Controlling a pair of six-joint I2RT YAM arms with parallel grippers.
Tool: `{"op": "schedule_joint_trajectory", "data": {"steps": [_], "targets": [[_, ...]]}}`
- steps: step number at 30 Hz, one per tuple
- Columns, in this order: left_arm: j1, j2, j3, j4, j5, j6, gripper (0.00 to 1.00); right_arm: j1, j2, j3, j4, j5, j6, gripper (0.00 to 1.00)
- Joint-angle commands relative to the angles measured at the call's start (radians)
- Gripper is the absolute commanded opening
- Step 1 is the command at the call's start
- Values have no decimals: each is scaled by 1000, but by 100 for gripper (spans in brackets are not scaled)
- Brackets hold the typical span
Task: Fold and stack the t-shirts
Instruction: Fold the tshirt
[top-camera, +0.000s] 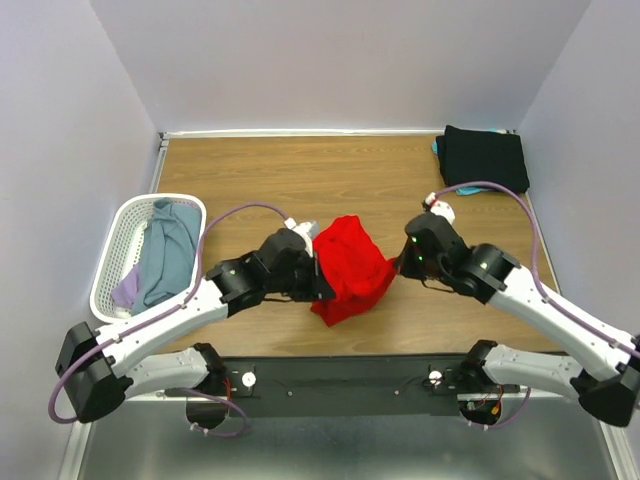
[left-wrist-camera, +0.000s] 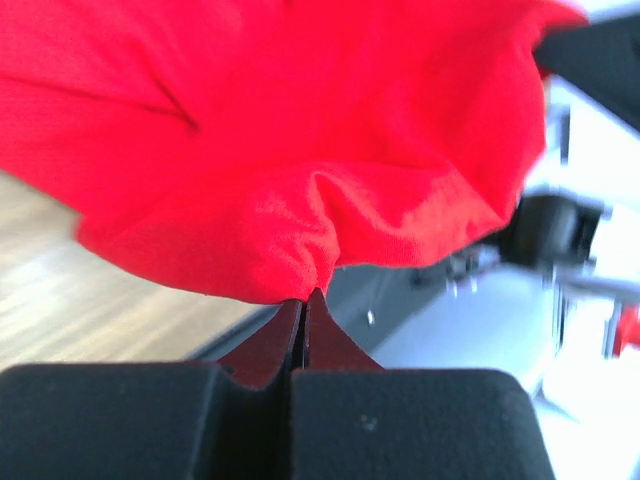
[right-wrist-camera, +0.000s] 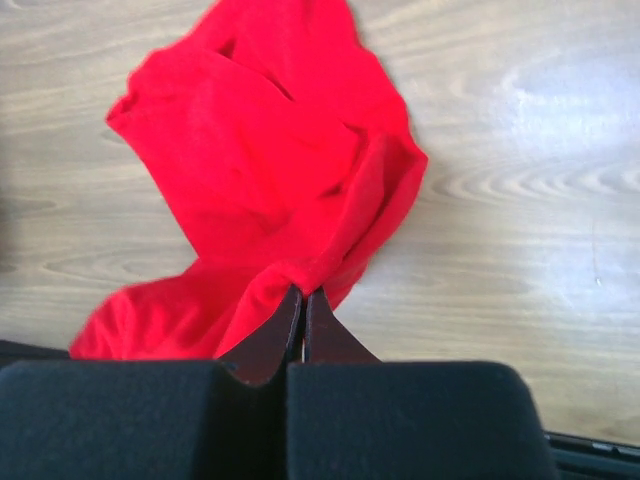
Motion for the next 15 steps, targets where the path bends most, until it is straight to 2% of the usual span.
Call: {"op": "schedule_joint_trajectory", "data": {"steps": [1,6,12,15], "targets": [[-92,27,-11,84,68,-19,0,-2,-128,-124,-7,-13,64,1],[-207,38,-66,137,57,-80,0,0,-255,-244,-22,-49,112,0],[-319,60,-78,186,48,-108,0,-2,-386,-264,-71,-21,141,0],[-384,99,-86,186,31,-108,0,-2,-398,-287,-74,-23,150,1]]}}
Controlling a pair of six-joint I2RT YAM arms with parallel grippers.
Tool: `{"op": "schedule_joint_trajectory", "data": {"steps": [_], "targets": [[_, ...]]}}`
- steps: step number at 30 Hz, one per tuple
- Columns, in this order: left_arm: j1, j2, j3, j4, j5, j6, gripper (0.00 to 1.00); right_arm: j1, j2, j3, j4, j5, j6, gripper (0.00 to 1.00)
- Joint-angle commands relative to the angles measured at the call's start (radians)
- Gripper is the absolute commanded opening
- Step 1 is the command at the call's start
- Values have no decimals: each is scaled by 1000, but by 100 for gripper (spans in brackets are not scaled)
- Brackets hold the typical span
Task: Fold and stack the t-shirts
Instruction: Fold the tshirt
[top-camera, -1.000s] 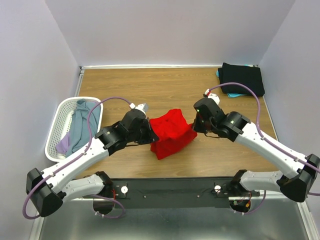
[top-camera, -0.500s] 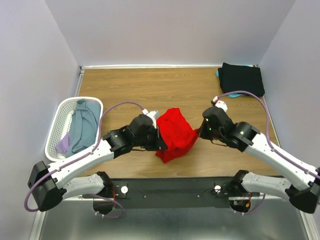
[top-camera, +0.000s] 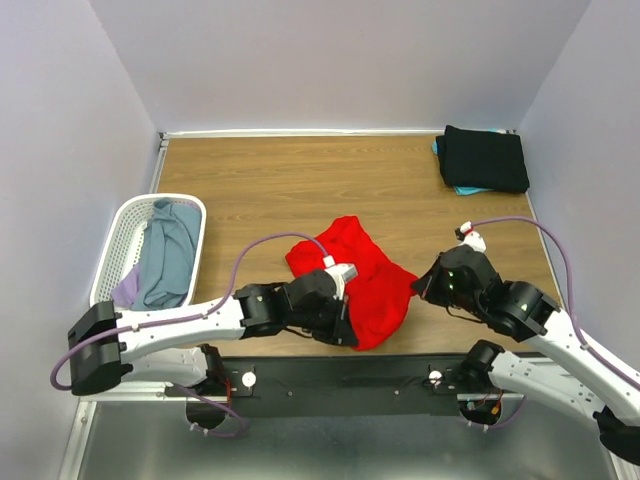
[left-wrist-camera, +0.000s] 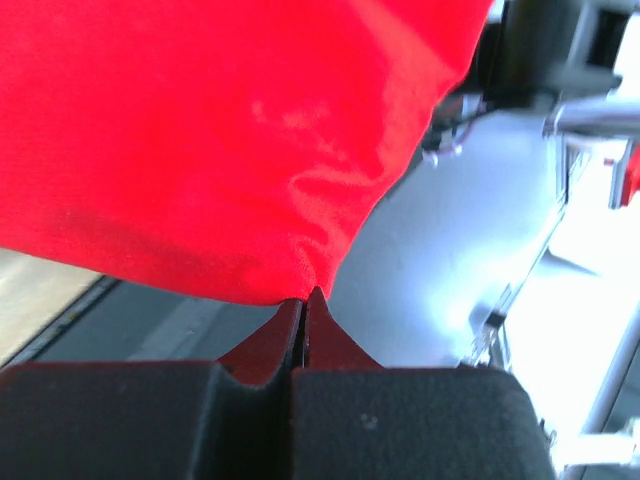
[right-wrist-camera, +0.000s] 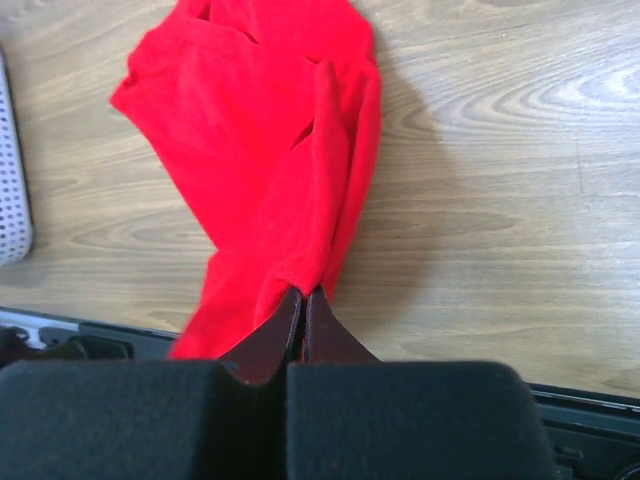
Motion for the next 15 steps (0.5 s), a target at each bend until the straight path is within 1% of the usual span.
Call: {"op": "schedule_joint_trajectory", "data": {"steps": [1,3,6,11,15], "targets": [[-65,44,-14,43,-1,-24,0,-2,-21,-29,-25,3,45,0],[-88,50,-54,60,0,-41,0,-2,-22,-46,-25,-3,51,1],[-92,52,-89,88,5,-50,0,-2,-42,-67,-30,-12,58,1],[-94,32,-76,67,-24,-35,0,-2,-78,-90,-62,-23,78,1],[-59,3,-63,34,-32,-13,0,-2,-99,-80,-73,-12,82,0]]}}
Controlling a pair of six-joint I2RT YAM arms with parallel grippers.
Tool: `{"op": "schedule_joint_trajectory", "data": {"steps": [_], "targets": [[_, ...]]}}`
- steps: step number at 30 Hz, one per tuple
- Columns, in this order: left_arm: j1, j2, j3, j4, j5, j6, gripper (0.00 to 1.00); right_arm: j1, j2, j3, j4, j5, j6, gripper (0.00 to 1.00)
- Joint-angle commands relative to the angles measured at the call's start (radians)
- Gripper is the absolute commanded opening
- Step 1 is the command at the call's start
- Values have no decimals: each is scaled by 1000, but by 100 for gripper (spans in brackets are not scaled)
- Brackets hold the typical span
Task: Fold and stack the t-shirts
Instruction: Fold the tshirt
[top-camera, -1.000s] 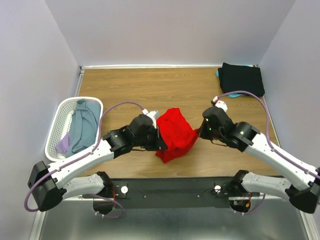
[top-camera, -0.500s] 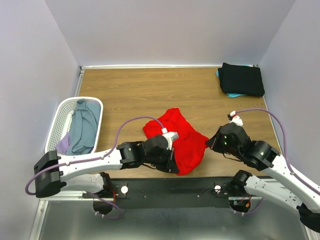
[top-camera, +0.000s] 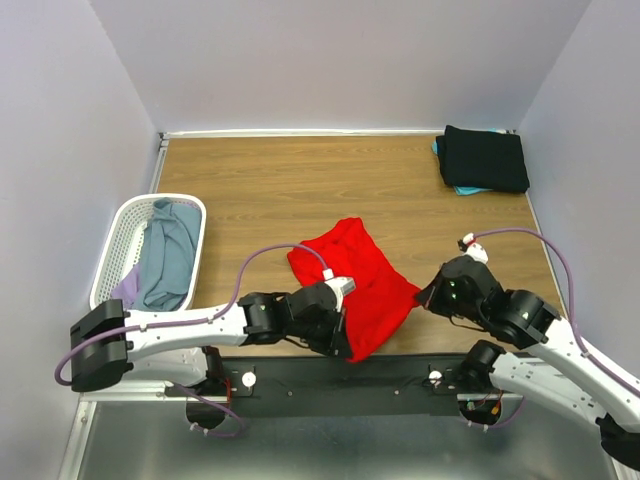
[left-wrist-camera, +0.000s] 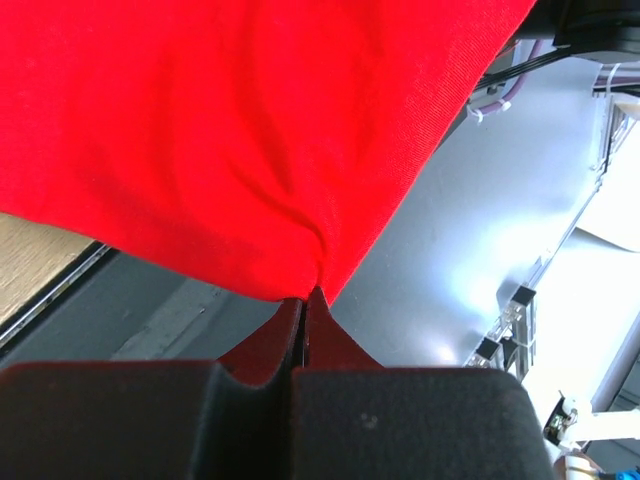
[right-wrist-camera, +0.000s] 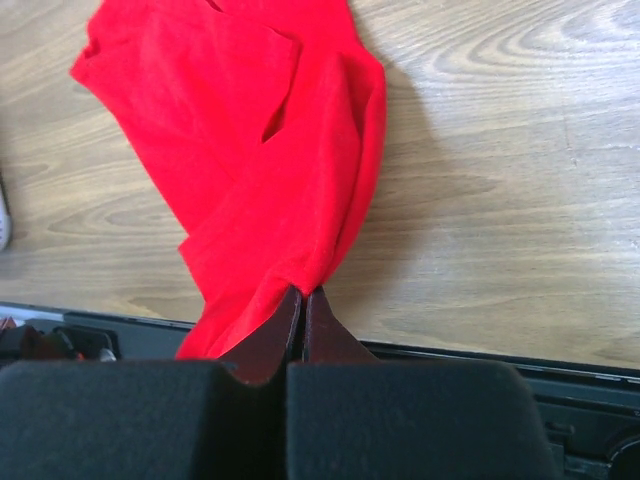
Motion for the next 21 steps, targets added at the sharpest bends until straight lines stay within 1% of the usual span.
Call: {"op": "schedule_joint_trajectory", "data": {"steps": [1,3,5,8,9,11,15,16,19,20,21], "targets": [[49,-47,21,-21,-27,21,0,-2,-11,11,-31,15,21,0],[89,-78,21,-29,-15,35,0,-2,32,49,-21,24,7,0],[159,-105,23,-41,3,65,0,-2,67,69,20,33,-20,0],[257,-119,26,-61,32,114,0,-2,166,138,61,55,-46,1],[306,-119,27,-64,43,140,0,-2,231,158,69,66,-62,1],[325,-115,34,-74,55,162,0,-2,299,198,86,78,-83,1],[452,-72,47,-71,110,222,0,-6,474,297,178,106,-172,5],[472,-63,55,-72,120,235,0,-9,559,349,189,104,-186,4],[564,-21,96,-94,134,301,0,-43,669,411,270,46,-246,4],[587,-9,106,-94,141,315,0,-55,737,428,290,31,-258,4],[609,18,127,-100,152,328,0,-78,768,474,320,15,-270,4]]}}
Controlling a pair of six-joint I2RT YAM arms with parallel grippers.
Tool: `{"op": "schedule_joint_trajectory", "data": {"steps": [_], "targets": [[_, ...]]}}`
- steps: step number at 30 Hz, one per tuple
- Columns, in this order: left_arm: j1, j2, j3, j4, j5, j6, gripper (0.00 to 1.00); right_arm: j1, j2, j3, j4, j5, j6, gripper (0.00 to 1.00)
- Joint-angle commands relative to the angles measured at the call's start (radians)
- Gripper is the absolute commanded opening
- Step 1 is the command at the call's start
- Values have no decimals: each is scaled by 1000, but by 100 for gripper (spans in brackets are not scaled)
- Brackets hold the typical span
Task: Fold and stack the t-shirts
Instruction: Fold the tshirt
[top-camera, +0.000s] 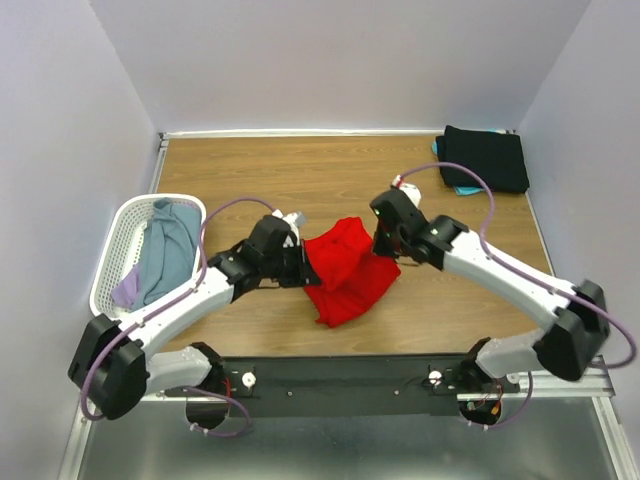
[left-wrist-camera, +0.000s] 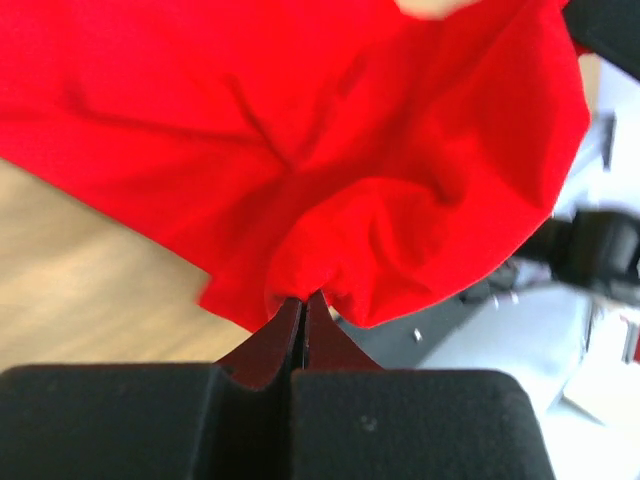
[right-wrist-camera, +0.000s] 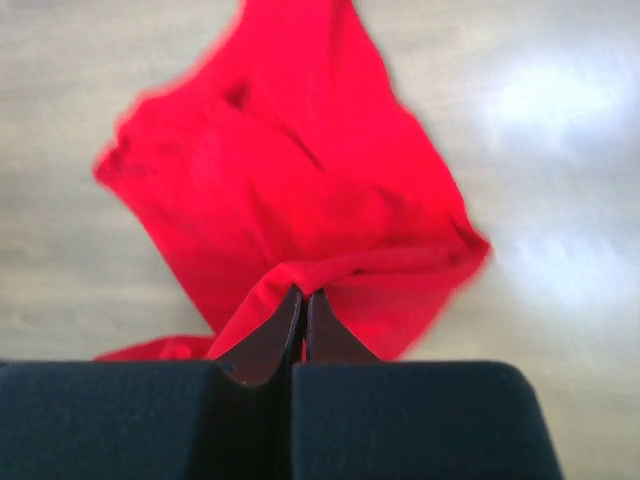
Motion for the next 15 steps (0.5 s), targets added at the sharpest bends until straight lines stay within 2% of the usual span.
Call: {"op": "schedule_joint_trajectory", "data": {"steps": [1,6,12,14,15], "targets": [[109,56,68,-24,64,118,0,-60,138,111,141,-55,-113,4],[238,165,109,2,107,161,0,-134,375,288,193,-130,-180,2],[390,305,144,42,110,209,0,-195,589,422,265,-231,-238,3],[412,334,150,62,122,215,0,-205,674,474,274,-254,-264,13],[428,360,158,67,120,221,0,-214,698,490,279,-259,-287,31]]}}
